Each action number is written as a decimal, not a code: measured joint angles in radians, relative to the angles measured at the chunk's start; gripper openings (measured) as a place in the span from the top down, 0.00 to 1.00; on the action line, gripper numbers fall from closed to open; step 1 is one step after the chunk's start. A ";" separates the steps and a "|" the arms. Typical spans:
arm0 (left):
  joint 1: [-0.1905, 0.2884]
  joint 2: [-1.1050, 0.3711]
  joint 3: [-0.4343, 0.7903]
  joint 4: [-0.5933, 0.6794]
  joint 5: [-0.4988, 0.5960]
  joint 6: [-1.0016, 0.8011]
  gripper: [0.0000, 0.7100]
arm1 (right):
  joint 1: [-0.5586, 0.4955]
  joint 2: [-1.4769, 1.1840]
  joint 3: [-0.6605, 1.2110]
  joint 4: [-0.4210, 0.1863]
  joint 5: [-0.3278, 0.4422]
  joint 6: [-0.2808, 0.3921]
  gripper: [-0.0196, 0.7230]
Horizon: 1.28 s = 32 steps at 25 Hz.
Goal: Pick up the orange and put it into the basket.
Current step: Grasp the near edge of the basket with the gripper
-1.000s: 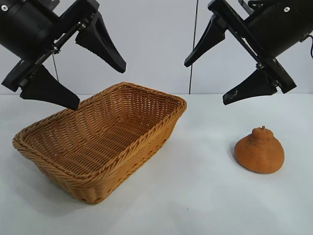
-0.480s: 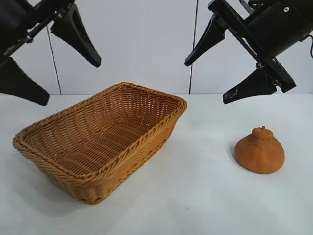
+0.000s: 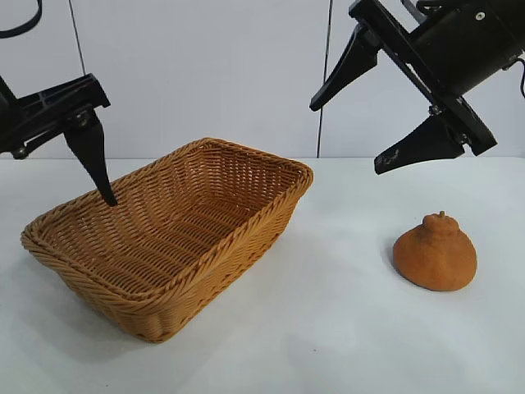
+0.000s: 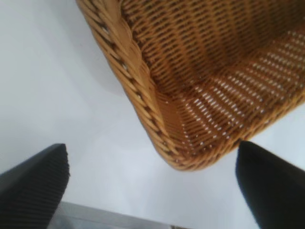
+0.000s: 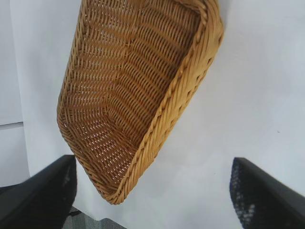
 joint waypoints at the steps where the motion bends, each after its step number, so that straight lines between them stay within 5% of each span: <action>1: 0.000 0.006 0.000 0.009 -0.017 -0.018 0.05 | 0.000 0.000 0.000 0.000 0.000 0.000 0.17; 13: 0.000 0.180 0.005 0.187 -0.111 -0.316 0.05 | 0.000 0.000 0.000 -0.003 0.000 0.000 0.17; 26: 0.000 0.364 0.005 0.197 -0.273 -0.348 0.07 | 0.000 0.000 0.000 -0.004 -0.001 0.000 0.17; 28: 0.000 0.369 0.005 0.197 -0.275 -0.348 0.15 | 0.000 0.000 0.000 -0.004 -0.001 0.000 0.17; 32: 0.001 0.369 0.005 0.197 -0.275 -0.348 0.50 | 0.000 0.000 0.000 -0.008 -0.001 0.000 0.17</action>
